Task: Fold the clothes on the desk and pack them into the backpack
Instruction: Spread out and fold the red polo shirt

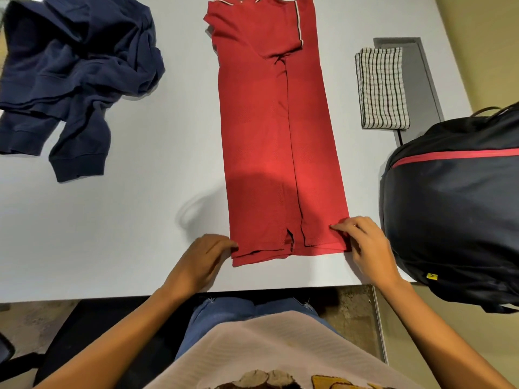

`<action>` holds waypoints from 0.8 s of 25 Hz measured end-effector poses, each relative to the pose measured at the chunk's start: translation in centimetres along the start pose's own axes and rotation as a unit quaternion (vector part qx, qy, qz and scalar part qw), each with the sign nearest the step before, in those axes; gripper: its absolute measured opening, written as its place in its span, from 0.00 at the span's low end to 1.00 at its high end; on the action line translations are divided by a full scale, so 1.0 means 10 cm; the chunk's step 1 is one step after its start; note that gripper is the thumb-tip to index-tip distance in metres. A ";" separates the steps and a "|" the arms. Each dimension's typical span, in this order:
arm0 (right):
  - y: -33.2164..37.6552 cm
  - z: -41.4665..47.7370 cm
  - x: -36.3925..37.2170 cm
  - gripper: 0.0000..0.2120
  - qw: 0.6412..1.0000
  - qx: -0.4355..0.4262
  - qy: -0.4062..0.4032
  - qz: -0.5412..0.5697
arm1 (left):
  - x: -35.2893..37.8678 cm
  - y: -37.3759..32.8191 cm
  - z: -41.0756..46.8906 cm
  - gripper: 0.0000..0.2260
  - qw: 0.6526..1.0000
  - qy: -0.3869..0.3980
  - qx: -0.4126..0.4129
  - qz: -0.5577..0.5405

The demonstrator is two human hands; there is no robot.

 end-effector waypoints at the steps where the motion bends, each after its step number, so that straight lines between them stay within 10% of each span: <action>1: -0.06 0.05 -0.02 0.20 1.000 0.007 -0.005 -0.007 | -0.03 0.04 0.08 0.15 1.000 -0.018 -0.001 0.022; 12: -0.17 0.41 0.10 0.11 0.994 -0.103 0.021 0.017 | -0.02 0.31 0.48 0.19 0.998 -0.013 -0.004 0.068; 20: 0.32 0.56 -0.04 0.13 0.975 0.057 0.001 0.213 | -0.36 0.12 0.29 0.12 0.972 -0.139 -0.159 -0.100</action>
Point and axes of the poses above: each hand's wrist, its own z-axis towards the middle knuckle, its own x-axis out of the palm, y = z × x, the point moved 5 cm from there along z, towards the middle knuckle, and after that the axes turned 4 degrees about -z, right-handed, at the moved point
